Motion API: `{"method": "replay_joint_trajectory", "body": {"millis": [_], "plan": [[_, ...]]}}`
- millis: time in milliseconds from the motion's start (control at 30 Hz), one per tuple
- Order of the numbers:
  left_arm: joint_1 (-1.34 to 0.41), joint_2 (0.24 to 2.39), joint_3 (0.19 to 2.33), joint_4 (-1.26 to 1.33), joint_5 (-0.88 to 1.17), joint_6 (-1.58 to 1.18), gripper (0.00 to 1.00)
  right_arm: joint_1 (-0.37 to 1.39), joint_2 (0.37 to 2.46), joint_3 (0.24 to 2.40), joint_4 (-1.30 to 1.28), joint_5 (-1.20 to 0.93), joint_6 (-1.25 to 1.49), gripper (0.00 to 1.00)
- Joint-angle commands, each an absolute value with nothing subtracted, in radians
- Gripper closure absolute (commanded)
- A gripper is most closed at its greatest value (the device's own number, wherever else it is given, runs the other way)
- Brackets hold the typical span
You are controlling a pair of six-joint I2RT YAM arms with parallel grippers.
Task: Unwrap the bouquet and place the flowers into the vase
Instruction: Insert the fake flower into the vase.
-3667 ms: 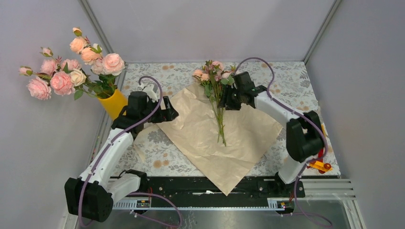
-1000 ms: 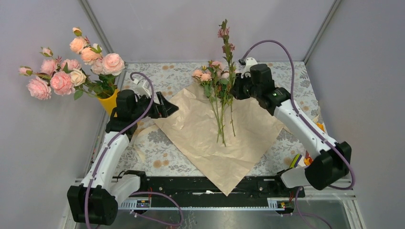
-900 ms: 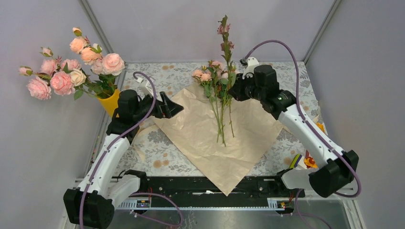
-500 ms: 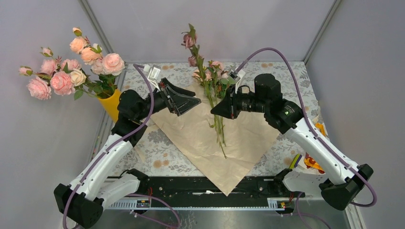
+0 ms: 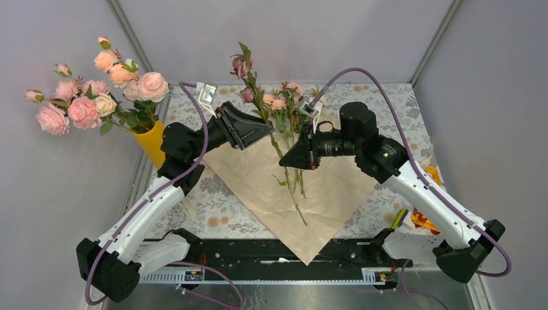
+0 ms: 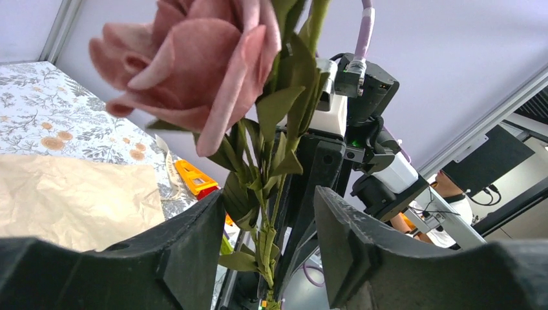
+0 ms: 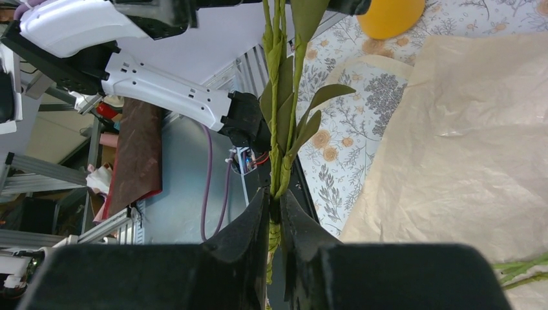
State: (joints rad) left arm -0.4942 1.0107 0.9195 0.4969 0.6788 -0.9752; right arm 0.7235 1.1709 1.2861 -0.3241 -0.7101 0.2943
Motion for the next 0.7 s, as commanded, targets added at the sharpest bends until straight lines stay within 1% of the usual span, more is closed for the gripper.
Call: {"method": "replay_joint_trajectory", "body": {"millis": [0,100,233,500,633,667], "plan": [[-0.499,1.012,0.920,0.586,0.665,-0.995,0.47,0.735,1.166,1.331,-0.314,-0.749,0.300,1.00],[-0.499,1.021,0.911,0.595,0.660,-1.005,0.51,0.737,1.168,1.339,-0.313,-0.768,0.304,1.00],[-0.499,1.028,0.906,0.643,0.658,-1.034,0.59,0.737,1.176,1.350,-0.326,-0.773,0.301,1.00],[-0.499,1.020,0.899,0.632,0.652,-1.025,0.82,0.737,1.184,1.350,-0.329,-0.767,0.298,1.00],[-0.499,1.018,0.902,0.607,0.651,-1.003,0.96,0.737,1.185,1.356,-0.331,-0.746,0.304,1.00],[-0.499,1.015,0.906,0.589,0.654,-0.987,1.00,0.738,1.184,1.359,-0.335,-0.736,0.305,0.97]]}}
